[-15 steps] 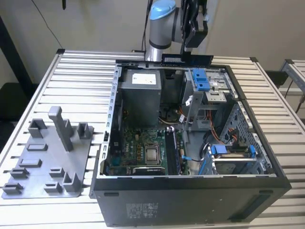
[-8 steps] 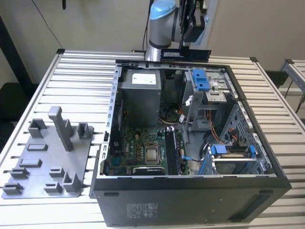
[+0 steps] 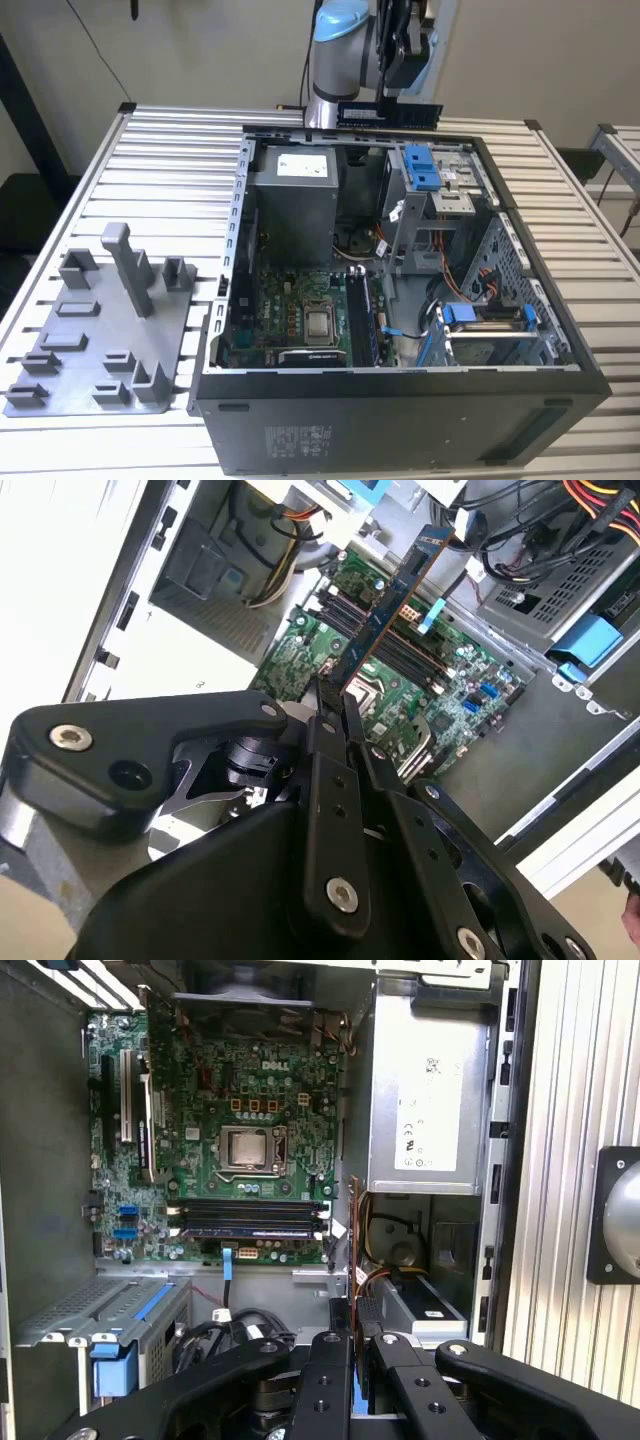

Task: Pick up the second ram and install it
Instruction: 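Insert the second ram into the second slot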

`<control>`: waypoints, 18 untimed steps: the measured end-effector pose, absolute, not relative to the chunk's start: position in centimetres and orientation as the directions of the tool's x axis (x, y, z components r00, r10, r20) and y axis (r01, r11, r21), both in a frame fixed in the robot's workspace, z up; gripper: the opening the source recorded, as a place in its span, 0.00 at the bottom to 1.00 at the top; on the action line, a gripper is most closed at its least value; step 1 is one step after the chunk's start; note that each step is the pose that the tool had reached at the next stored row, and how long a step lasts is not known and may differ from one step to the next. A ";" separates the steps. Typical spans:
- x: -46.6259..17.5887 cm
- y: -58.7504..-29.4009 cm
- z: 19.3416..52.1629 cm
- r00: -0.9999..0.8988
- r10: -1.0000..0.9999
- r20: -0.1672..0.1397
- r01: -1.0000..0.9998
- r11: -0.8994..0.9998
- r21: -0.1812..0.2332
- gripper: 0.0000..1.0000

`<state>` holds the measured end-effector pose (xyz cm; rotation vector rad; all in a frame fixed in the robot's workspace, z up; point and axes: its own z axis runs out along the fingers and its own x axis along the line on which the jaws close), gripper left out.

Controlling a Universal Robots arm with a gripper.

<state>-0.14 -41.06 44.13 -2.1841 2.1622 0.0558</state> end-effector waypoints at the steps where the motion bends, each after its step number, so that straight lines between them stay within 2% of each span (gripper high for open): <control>1: -0.1 -41.1 44.1 0.011 -0.997 -0.073 -1.000 -0.009 -0.023 0.14; 7: -0.1 -41.1 44.1 0.003 -0.997 -0.073 -1.000 -0.001 -0.023 0.14; 18: -0.1 -41.1 44.1 -0.128 -0.989 -0.073 -0.991 0.130 -0.023 0.14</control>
